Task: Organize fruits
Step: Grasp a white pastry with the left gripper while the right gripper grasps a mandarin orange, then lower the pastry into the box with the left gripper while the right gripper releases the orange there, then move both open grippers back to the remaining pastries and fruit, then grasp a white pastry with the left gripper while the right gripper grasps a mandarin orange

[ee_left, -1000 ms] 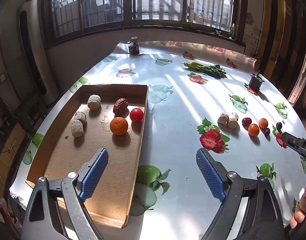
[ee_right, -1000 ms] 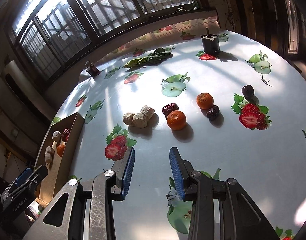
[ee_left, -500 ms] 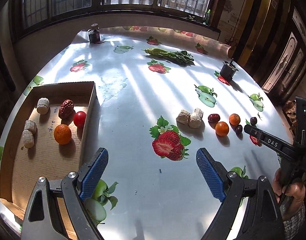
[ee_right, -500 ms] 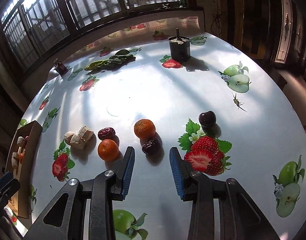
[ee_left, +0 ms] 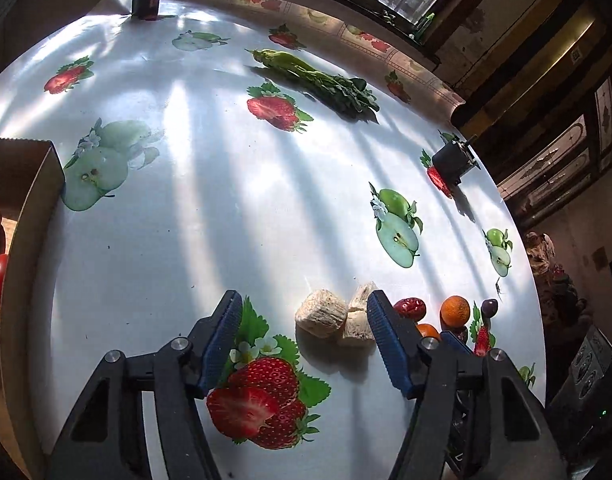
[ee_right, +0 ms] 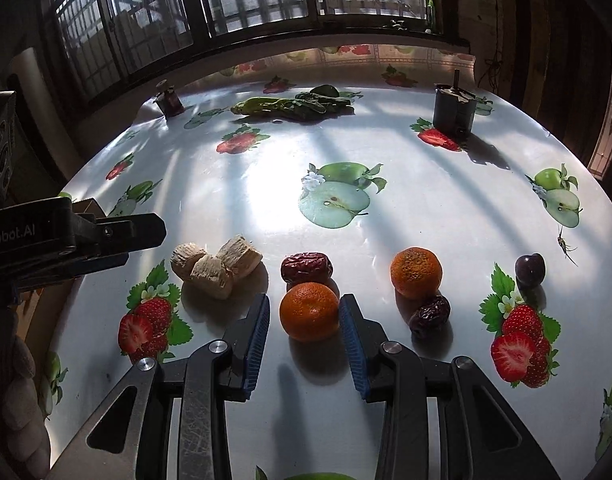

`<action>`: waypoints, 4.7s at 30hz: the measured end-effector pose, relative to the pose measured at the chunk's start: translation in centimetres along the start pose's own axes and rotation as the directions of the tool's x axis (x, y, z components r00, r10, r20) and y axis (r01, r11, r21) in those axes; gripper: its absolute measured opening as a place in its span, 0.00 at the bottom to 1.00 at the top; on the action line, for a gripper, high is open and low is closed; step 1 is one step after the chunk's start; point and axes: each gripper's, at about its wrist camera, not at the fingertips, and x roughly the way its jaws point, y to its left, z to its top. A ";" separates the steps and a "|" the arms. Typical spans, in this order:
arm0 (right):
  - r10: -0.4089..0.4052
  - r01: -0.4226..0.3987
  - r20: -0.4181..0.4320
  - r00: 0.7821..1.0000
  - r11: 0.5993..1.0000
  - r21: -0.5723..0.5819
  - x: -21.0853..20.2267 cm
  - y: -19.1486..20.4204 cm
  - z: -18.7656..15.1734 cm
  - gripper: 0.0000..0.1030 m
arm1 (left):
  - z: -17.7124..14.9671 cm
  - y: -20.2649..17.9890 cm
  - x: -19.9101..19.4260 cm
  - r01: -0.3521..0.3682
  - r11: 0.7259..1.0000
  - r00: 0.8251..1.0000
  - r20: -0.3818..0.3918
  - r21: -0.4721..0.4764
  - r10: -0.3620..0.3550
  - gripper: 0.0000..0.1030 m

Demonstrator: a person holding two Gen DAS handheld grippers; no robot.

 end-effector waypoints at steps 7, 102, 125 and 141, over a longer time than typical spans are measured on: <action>0.046 -0.045 -0.013 0.999 0.998 0.050 0.6 -1.1 0.0 0.37 | -0.1 0.1 1.4 0.080 0.995 0.996 -0.036 0.051 -0.079 0.30; 0.261 -0.261 -0.011 0.965 0.965 0.029 -5.5 14.4 -5.4 0.36 | -10.4 9.6 -21.0 -0.317 0.942 0.861 0.384 -0.110 0.334 0.85; 0.091 -0.090 -0.022 0.996 0.995 0.052 -7.5 6.8 -5.5 0.36 | -11.5 6.9 -20.5 -0.290 0.956 0.873 0.399 -0.038 0.280 0.85; -0.052 0.052 -0.004 0.999 0.990 0.128 -10.4 -4.1 -5.1 0.36 | -13.7 -0.1 -17.0 -0.278 0.948 0.920 0.328 0.155 0.216 0.77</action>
